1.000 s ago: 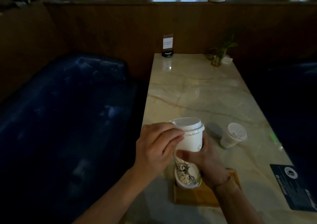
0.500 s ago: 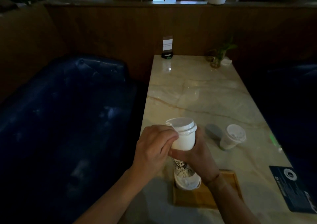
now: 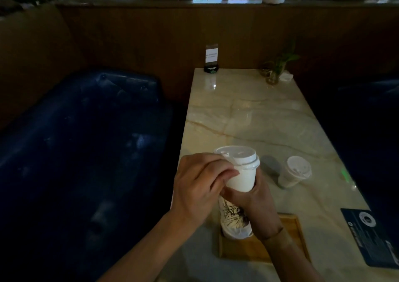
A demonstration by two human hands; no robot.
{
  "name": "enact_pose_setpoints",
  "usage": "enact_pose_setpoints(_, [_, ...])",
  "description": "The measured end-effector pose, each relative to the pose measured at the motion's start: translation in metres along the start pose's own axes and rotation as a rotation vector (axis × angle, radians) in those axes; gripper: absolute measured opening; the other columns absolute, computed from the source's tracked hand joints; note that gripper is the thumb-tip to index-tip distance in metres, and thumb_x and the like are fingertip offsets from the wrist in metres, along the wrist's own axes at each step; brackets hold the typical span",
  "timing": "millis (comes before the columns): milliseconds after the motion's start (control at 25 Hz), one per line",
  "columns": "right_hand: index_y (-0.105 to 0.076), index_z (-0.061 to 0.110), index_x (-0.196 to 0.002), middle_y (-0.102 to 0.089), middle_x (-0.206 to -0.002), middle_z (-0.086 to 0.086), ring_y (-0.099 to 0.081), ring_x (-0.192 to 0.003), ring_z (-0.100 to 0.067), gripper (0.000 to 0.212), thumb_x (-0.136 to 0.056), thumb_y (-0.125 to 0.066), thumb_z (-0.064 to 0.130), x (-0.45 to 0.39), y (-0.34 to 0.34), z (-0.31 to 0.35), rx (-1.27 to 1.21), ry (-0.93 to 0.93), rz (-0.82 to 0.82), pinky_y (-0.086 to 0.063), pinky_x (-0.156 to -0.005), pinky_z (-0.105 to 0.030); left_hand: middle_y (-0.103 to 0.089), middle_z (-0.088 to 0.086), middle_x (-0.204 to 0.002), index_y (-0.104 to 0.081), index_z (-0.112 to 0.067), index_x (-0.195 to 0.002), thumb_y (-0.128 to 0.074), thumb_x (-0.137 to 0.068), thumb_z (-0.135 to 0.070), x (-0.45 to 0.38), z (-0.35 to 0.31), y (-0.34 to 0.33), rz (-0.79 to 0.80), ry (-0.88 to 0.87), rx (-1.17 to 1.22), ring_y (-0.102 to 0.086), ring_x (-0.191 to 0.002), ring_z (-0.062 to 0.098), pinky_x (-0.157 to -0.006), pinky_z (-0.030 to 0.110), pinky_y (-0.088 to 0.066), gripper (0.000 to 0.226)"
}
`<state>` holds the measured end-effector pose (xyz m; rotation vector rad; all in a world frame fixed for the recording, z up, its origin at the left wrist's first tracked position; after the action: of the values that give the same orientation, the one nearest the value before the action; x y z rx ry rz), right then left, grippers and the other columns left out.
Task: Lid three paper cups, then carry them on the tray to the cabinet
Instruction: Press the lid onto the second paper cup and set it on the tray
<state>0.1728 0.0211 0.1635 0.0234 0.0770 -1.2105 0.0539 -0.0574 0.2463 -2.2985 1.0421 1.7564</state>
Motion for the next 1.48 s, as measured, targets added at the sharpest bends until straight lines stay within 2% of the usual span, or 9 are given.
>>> enact_pose_setpoints(120, [-0.060,0.018,-0.115,-0.075,-0.105,0.002,-0.072,-0.092,-0.013,0.071,-0.050,-0.086,0.029,0.002,-0.001,-0.006,-0.062,-0.048,0.065,-0.057,-0.070,-0.021,-0.066,-0.010,-0.100,-0.066,-0.022,-0.096,-0.076,-0.086,-0.034,0.005,0.005,0.005,-0.027,0.070,0.025,-0.055,-0.104,-0.004,-0.084,0.024,-0.052,0.019])
enact_pose_setpoints(280, [-0.049,0.012,-0.127,-0.071,-0.110,-0.014,-0.070,-0.099,-0.030,0.085,-0.051,-0.088,0.021,0.003,-0.009,-0.022,-0.152,-0.130,0.145,-0.061,-0.077,-0.041,-0.069,-0.006,-0.098,-0.066,-0.021,-0.095,-0.073,-0.087,-0.038,0.012,0.011,0.003,-0.013,0.163,0.044,-0.058,-0.099,0.001,-0.079,0.029,-0.054,0.020])
enact_pose_setpoints(440, [-0.040,0.018,-0.128,-0.073,-0.104,-0.006,-0.072,-0.094,-0.023,0.094,-0.048,-0.089,0.019,-0.003,-0.005,-0.032,-0.204,-0.206,0.160,-0.059,-0.073,-0.036,-0.062,-0.009,-0.105,-0.064,-0.021,-0.098,-0.071,-0.089,-0.029,0.012,0.015,-0.001,0.097,0.093,0.033,-0.057,-0.097,0.003,-0.078,0.031,-0.053,0.014])
enact_pose_setpoints(640, [-0.043,0.019,-0.125,-0.069,-0.105,0.007,-0.069,-0.092,-0.004,0.088,-0.054,-0.094,0.020,-0.007,-0.004,-0.025,0.085,-0.092,0.086,-0.055,-0.070,-0.017,-0.062,-0.010,-0.104,-0.069,-0.019,-0.095,-0.071,-0.091,-0.024,0.016,0.019,-0.005,0.130,0.066,0.002,-0.054,-0.098,0.001,-0.077,0.031,-0.051,0.006])
enact_pose_setpoints(800, [-0.045,0.024,-0.124,-0.069,-0.108,0.006,-0.069,-0.093,-0.007,0.084,-0.055,-0.093,0.026,-0.003,0.000,-0.019,0.125,-0.032,-0.026,-0.058,-0.073,-0.025,-0.066,-0.007,-0.102,-0.071,-0.019,-0.098,-0.074,-0.090,-0.027,0.015,0.015,-0.007,0.100,0.036,-0.051,-0.059,-0.093,0.005,-0.082,0.025,-0.047,0.011])
enact_pose_setpoints(960, [-0.047,0.023,-0.125,-0.069,-0.111,-0.002,-0.070,-0.095,-0.015,0.084,-0.053,-0.092,0.029,0.002,0.002,-0.015,0.079,-0.020,-0.009,-0.060,-0.076,-0.034,-0.062,-0.011,-0.103,-0.069,-0.020,-0.097,-0.075,-0.088,-0.031,0.018,0.013,-0.002,0.058,0.106,0.023,-0.056,-0.098,-0.002,-0.087,0.017,-0.046,0.015])
enact_pose_setpoints(1160, [-0.051,0.022,-0.121,-0.071,-0.108,0.000,-0.071,-0.093,-0.015,0.081,-0.051,-0.089,0.033,0.009,0.004,-0.023,0.024,-0.072,-0.003,-0.059,-0.073,-0.030,-0.062,-0.011,-0.102,-0.069,-0.018,-0.093,-0.072,-0.090,-0.037,0.029,0.010,-0.004,0.012,0.212,0.041,-0.059,-0.095,0.002,-0.081,0.025,-0.052,0.019])
enact_pose_setpoints(1280, [-0.052,0.025,-0.115,-0.072,-0.104,0.004,-0.071,-0.092,-0.018,0.074,-0.052,-0.090,0.027,0.011,0.014,-0.034,0.004,-0.127,0.022,-0.059,-0.070,-0.027,-0.059,-0.010,-0.101,-0.070,-0.015,-0.090,-0.067,-0.091,-0.041,0.028,0.006,-0.015,0.073,0.256,0.072,-0.062,-0.092,0.007,-0.080,0.025,-0.054,0.027])
enact_pose_setpoints(1480, [-0.053,0.017,-0.123,-0.072,-0.109,-0.011,-0.069,-0.100,-0.033,0.076,-0.056,-0.089,0.026,0.013,0.042,-0.043,-0.036,-0.171,0.085,-0.059,-0.083,-0.052,-0.061,-0.005,-0.100,-0.070,-0.014,-0.095,-0.071,-0.085,-0.033,0.026,0.008,-0.043,0.253,0.473,0.316,-0.063,-0.097,0.010,-0.085,0.017,-0.049,0.021])
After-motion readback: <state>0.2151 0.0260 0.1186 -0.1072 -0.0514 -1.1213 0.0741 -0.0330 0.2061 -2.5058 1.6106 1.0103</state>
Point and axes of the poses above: each hand's wrist, its own x-axis away from the middle knuckle, its own y-axis out of the back of the hand, z = x × y, the point moved 8 cm from there along -x, towards the middle knuckle
